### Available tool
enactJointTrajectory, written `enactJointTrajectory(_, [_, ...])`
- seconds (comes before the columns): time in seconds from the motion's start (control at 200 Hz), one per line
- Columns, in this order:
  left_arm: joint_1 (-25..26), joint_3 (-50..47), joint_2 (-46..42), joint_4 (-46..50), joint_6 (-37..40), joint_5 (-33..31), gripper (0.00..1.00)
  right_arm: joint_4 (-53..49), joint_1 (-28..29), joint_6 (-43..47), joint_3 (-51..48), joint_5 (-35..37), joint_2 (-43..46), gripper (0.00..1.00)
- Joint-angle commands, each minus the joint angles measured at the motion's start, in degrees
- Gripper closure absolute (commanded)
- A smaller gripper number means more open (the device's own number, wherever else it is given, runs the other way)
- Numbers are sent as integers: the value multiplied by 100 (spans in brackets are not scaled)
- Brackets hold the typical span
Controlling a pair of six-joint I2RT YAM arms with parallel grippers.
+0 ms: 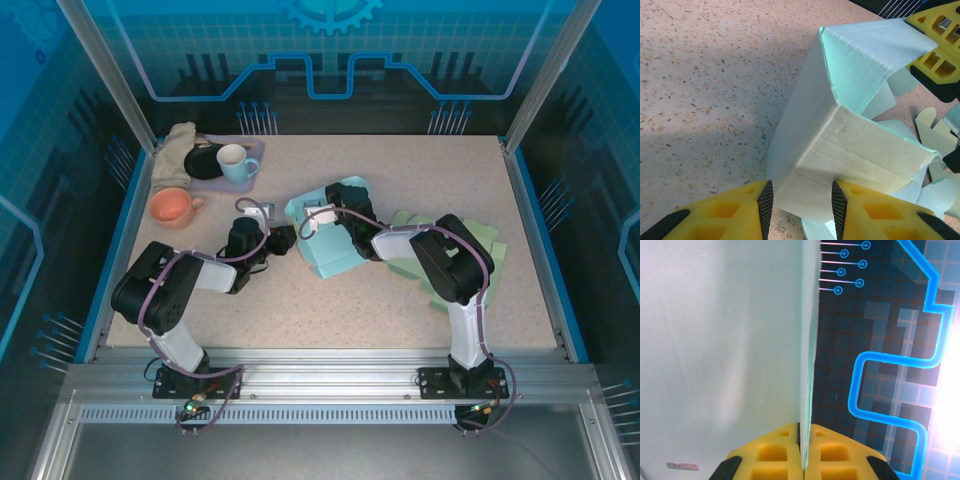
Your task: Fold the paper box
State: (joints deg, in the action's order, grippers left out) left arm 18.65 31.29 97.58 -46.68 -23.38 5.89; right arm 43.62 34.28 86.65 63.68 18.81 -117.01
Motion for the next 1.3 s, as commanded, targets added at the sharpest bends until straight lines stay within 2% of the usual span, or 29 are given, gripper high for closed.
enactJointTrajectory(0.0, [57, 171, 127, -107, 167, 19, 60, 297, -71, -9, -66, -81, -85, 100])
enactJointTrajectory(0.26, [56, 424, 242, 120, 250, -390, 60, 262, -71, -42, -73, -101, -73, 100])
enactJointTrajectory(0.745, [59, 400, 23, 272, 557, -663, 56, 149, -135, -224, -75, -156, -33, 100])
enactJointTrajectory(0.995, [167, 539, 130, 98, 638, -542, 55, 94, -131, -272, -48, -200, -78, 100])
enactJointTrajectory(1.295, [270, 992, 205, 541, 654, -885, 52, 36, -130, -365, -57, -252, -40, 100])
